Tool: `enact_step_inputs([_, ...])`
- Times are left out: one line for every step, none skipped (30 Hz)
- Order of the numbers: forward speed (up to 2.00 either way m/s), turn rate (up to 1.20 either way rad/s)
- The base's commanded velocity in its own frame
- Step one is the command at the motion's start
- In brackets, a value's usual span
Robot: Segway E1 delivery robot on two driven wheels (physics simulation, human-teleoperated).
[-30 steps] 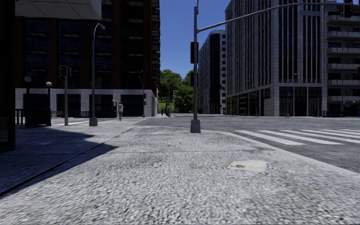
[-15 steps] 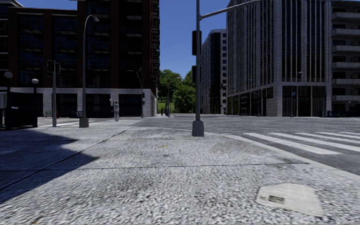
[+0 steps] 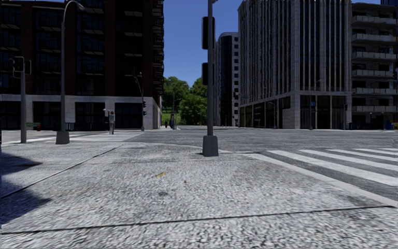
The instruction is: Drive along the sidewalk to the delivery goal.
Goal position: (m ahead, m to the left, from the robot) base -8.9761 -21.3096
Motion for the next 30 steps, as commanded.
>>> enact_step_inputs([2.0, -0.62])
enact_step_inputs([2.0, -0.62])
enact_step_inputs([2.0, -0.62])
enact_step_inputs([2.0, -0.62])
enact_step_inputs([2.0, -0.62])
enact_step_inputs([2.0, -0.62])
enact_step_inputs([2.0, -0.62])
enact_step_inputs([2.0, -0.62])
enact_step_inputs([2.0, -0.62])
enact_step_inputs([2.0, -0.62])
enact_step_inputs([2.0, -0.62])
enact_step_inputs([2.0, -0.62])
enact_step_inputs([2.0, -0.62])
enact_step_inputs([2.0, -0.62])
enact_step_inputs([2.0, -0.62])
enact_step_inputs([2.0, -0.62])
enact_step_inputs([2.0, -0.62])
enact_step_inputs([2.0, -0.62])
enact_step_inputs([2.0, -0.62])
enact_step_inputs([2.0, -0.62])
enact_step_inputs([2.0, -0.62])
enact_step_inputs([2.0, -0.62])
enact_step_inputs([2.0, -0.62])
enact_step_inputs([2.0, -0.62])
enact_step_inputs([2.0, -0.62])
enact_step_inputs([2.0, -0.62])
enact_step_inputs([2.0, -0.62])
enact_step_inputs([2.0, -0.62])
enact_step_inputs([2.0, -0.62])
enact_step_inputs([2.0, -0.62])
